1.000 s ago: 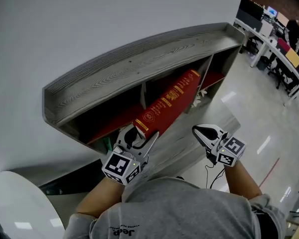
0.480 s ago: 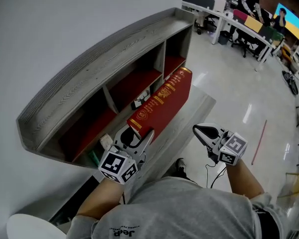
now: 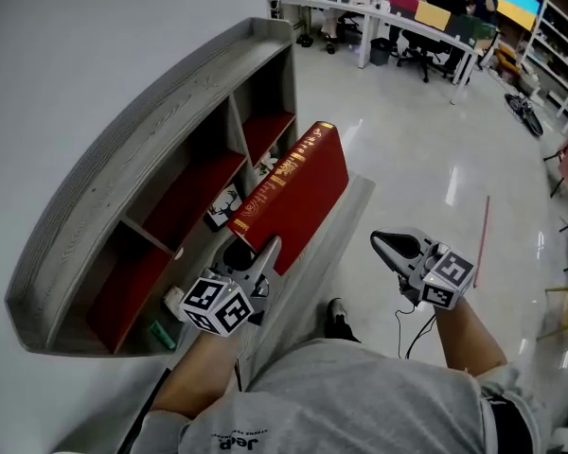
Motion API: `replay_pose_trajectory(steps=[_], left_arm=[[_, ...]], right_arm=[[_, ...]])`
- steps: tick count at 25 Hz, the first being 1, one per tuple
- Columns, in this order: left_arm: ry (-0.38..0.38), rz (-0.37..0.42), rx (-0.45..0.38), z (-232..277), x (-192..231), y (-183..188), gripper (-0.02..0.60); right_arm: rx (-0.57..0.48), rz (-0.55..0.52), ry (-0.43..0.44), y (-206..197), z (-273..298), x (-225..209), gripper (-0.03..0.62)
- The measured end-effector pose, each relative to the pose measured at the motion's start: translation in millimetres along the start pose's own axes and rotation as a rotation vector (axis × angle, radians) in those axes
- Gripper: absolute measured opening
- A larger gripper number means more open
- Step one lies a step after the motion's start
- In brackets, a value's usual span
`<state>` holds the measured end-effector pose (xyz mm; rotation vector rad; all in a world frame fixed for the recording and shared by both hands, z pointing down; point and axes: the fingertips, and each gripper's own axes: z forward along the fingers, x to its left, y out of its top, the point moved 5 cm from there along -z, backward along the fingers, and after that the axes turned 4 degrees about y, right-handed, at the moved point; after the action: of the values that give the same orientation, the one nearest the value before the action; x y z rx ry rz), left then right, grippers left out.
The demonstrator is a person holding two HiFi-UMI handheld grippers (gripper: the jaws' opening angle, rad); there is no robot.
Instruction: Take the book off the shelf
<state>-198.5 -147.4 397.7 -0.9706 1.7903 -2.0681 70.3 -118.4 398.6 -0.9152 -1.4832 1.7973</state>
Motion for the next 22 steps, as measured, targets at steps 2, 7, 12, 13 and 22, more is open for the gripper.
replay_pose_trajectory(steps=[2,7,12,13,22], left_arm=[[0.007,-0.043,0.012,23.4,3.0,-8.8,0.252],[0.021,-0.168,0.034,78.3,12.2,-35.8,0.252],[0.058,-0.310,0.066,129.1,29.8,-72.3,0.252],[0.067,-0.336,0.072,139.8,34.6,-80.5,0.252],[0.137,-0.542,0.125,214.2,74.6,-169.3,0.253]], right_arm=[[-0.006,0.007,-0.007,-2.3,-6.3,-22.7,0.007],[-0.025,0.025,-0.012,-6.5,-15.6,-79.9,0.006],[-0.020,0.054,-0.011,-12.4,-17.4,-137.4,0.006],[-0.021,0.056,-0.010,-13.6,-17.0,-149.8,0.006],[-0.011,0.089,-0.013,-52.6,-12.7,-242.2,0.006]])
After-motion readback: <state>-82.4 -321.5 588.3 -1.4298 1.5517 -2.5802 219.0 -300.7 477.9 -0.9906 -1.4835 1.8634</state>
